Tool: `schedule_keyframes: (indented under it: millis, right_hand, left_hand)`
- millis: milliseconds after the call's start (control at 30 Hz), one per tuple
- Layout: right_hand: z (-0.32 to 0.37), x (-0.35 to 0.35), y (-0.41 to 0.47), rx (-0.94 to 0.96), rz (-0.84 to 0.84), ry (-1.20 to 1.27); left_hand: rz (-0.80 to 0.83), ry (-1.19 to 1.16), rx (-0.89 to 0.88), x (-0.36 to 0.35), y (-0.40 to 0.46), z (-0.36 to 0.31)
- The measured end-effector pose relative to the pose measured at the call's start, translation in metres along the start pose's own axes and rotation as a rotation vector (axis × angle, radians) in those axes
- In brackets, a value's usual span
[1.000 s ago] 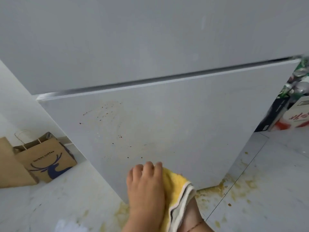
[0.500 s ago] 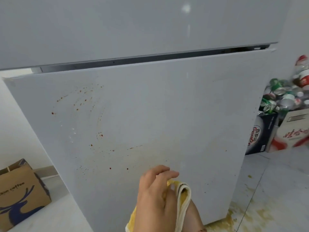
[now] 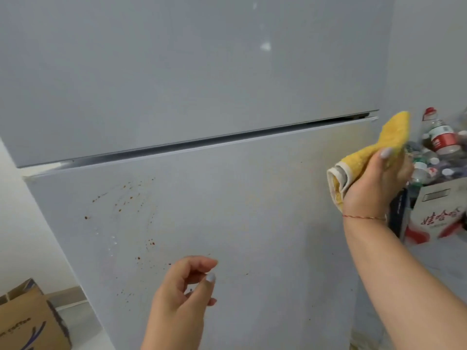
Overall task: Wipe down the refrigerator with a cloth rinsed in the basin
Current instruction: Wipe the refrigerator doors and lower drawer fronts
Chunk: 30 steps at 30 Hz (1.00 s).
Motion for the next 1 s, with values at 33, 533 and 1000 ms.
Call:
schedule_keyframes:
  millis: [33, 533, 1000]
  right_hand:
    - [0.010, -0.016, 0.007, 0.048, 0.057, -0.097]
    - [0.058, -0.138, -0.124, 0.251, 0.192, -0.606]
    - [0.141, -0.235, -0.266, 0.801, 0.628, -0.647]
  left_hand:
    - [-0.003, 0.026, -0.006, 0.006, 0.000, -0.004]
    - [-0.249, 0.080, -0.020, 0.105, -0.012, -0.030]
    - [-0.398, 0.039, -0.036, 0.182, -0.021, -0.036]
Point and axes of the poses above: each hand's wrist, its own y-axis towards the middle knuckle, its own x-axis out of the back of the hand, z = x × y, the point moved 4 cm from there along y, towards the middle knuckle, and after that the axes turned 12 degrees about z, right-handed, at the moved point
